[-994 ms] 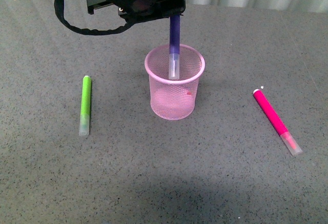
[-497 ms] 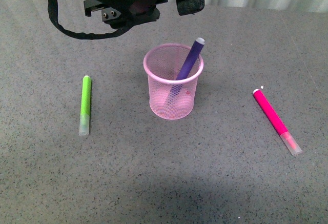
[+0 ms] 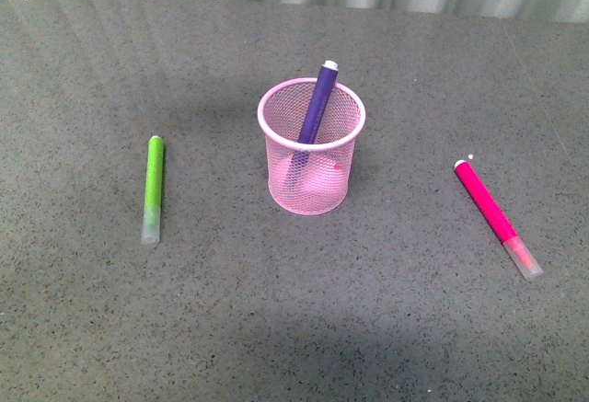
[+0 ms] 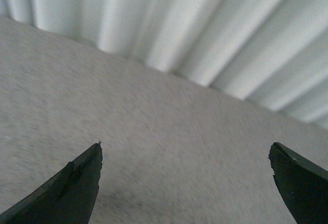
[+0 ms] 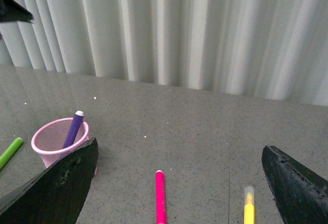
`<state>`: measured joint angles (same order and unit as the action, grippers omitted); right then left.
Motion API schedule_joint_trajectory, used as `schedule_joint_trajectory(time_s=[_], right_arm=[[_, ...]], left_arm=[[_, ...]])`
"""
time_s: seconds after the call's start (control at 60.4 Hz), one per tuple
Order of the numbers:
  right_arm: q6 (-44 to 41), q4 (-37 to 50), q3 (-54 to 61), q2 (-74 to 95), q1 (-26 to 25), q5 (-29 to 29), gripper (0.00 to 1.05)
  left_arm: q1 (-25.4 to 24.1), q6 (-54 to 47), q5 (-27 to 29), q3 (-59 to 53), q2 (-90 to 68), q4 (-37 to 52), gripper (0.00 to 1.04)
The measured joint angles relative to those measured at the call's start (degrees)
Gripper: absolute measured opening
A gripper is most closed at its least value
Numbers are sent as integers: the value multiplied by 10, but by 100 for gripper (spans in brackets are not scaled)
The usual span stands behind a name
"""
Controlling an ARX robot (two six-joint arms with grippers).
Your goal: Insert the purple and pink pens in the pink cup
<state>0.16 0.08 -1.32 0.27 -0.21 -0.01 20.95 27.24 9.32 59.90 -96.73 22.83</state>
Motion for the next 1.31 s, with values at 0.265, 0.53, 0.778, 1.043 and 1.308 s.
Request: schedule_joint_trajectory(time_s=[0.265,0.53,0.778,1.043,1.308], right_arm=[[0,0,0,0,0,0,97],[0,0,0,0,0,0,97],[0,0,0,-1,0,0,97],[0,0,0,-1,0,0,97],[0,0,0,-1,0,0,97]], left_arm=[[-57,51,143,-223,170,52,94],[-70,-221,45,-534,295,353,50],[-113,-260,2,-573,437,265,9],[-148,-266,-34,-590,560,166,2],[-207,-267,-93,-595,673,61,2]])
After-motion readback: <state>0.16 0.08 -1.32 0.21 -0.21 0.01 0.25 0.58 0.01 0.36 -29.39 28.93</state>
